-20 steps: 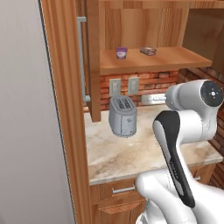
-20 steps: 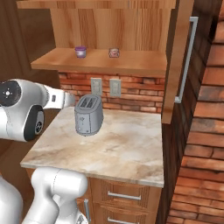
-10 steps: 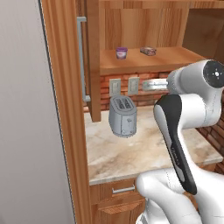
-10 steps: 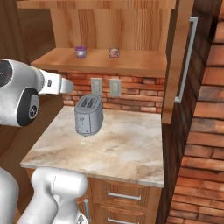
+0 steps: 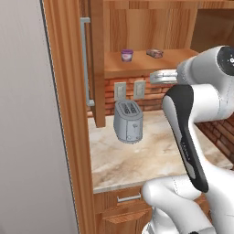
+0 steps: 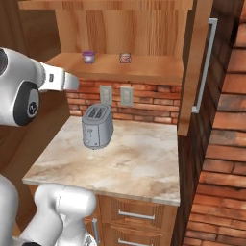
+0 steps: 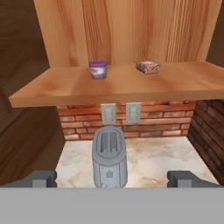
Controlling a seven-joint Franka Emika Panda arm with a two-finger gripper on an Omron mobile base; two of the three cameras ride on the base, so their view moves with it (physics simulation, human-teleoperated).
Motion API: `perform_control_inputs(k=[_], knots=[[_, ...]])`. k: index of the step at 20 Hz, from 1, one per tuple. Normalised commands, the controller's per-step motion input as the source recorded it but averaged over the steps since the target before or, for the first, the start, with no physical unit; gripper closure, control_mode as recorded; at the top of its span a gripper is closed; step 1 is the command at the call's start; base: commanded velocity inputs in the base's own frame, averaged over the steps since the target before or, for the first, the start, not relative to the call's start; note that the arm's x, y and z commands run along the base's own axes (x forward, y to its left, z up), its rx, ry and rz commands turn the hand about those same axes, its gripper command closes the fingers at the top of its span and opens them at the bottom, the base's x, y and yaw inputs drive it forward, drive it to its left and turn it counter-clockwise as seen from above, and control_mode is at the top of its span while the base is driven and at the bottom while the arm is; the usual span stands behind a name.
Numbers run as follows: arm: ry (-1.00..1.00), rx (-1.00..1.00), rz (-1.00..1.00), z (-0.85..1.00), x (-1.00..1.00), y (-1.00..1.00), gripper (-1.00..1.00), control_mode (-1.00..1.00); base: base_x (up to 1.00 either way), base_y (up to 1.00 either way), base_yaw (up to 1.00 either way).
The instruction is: Pick the avocado and bread from the counter and place them on the plate. Then pick the jam from the cabinet and place it next to the plate. Lastly close the cabinet door.
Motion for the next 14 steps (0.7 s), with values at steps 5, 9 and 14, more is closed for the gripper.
perform_control_inputs(k=[5,9,14], knots=[[0.03,0.00,0.00,0.22,0.08,0.00,-1.00,-1.00,0.00,0.00,0.00],[0.04,0.00,0.00,0.12,0.24,0.00,-1.00,-1.00,0.00,0.00,0.00],[0.08,0.00,0.00,0.00,0.38,0.00,-1.00,-1.00,0.00,0.00,0.00]])
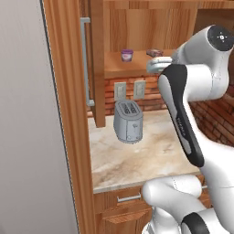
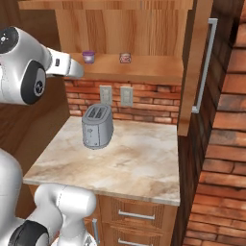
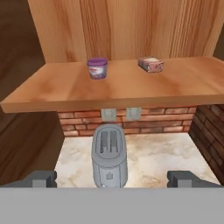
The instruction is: Pick the avocado and bread from the counter and place them on the plate. Then pick the jam from the cabinet and place it next to the plate. Lastly close the cabinet door.
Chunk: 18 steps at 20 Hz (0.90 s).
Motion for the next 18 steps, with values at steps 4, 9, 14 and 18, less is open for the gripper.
perform_control_inputs(k=[4,9,14,18], knots=[[0.12,0.00,0.00,0.00,0.36,0.03,-1.00,-1.00,0.00,0.00,0.00],[0.04,0.00,0.00,0.00,0.33,0.13,-1.00,-1.00,0.00,0.00,0.00],[-0.05,-0.03,0.01,-0.01,0.26,0.17,-1.00,-1.00,0.00,0.00,0.00],[-0.10,-0.02,0.00,0.00,0.22,0.06,-1.00,-1.00,0.00,0.00,0.00]])
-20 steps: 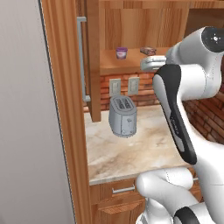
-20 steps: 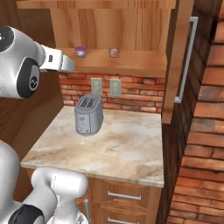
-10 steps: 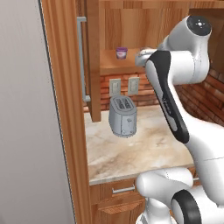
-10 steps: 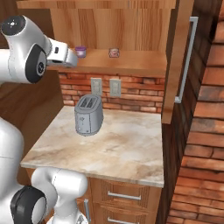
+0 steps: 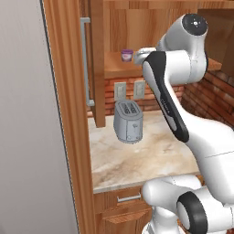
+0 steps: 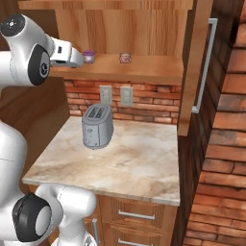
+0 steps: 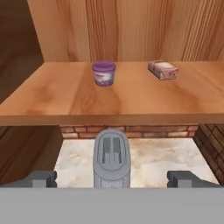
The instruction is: Pick the avocado and bread from the counter and place them on the plate. Then pick the jam from the cabinet and place it next to the plate. Lastly close the cabinet door.
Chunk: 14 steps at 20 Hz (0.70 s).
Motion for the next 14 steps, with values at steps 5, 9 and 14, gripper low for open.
perform_control_inputs(k=[5,9,14], knots=[[-0.09,-0.01,0.00,-0.02,0.26,0.05,-1.00,-1.00,0.00,0.00,0.00],[0.00,0.00,0.00,0.00,0.19,0.00,-1.00,-1.00,0.00,0.00,0.00],[0.03,0.00,0.00,0.00,0.23,0.00,-1.00,-1.00,0.00,0.00,0.00]])
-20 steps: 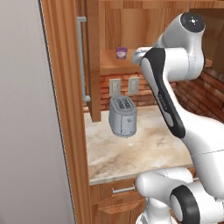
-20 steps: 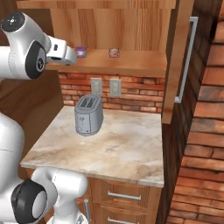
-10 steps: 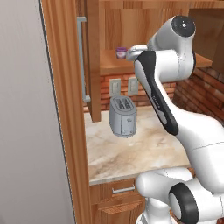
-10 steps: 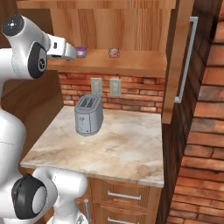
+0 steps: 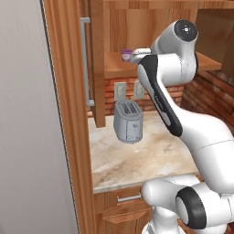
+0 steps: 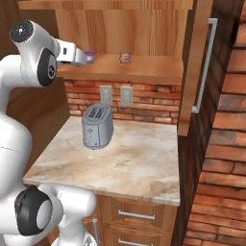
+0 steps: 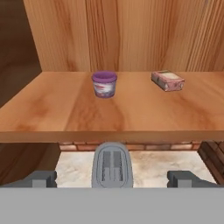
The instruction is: Pick the avocado and bread from the counter and place them on the plate. Then pick the jam from the cabinet and place it next to the plate. Lastly close the cabinet door.
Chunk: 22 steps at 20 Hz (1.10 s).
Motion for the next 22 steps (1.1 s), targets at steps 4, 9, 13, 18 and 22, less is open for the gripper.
perform_control_inputs(k=[4,9,13,18,22], knots=[[0.02,0.00,0.00,0.00,0.26,0.03,-1.00,-1.00,0.00,0.00,0.00],[0.06,-0.03,0.00,-0.17,0.22,0.20,-1.00,-1.00,0.00,0.00,0.00],[0.06,-0.01,0.00,-0.09,0.21,0.10,-1.00,-1.00,0.00,0.00,0.00],[0.03,0.00,0.00,-0.04,0.37,0.00,-1.00,-1.00,0.00,0.00,0.00],[0.00,0.00,0.01,-0.04,0.42,0.00,-1.00,-1.00,0.00,0.00,0.00]])
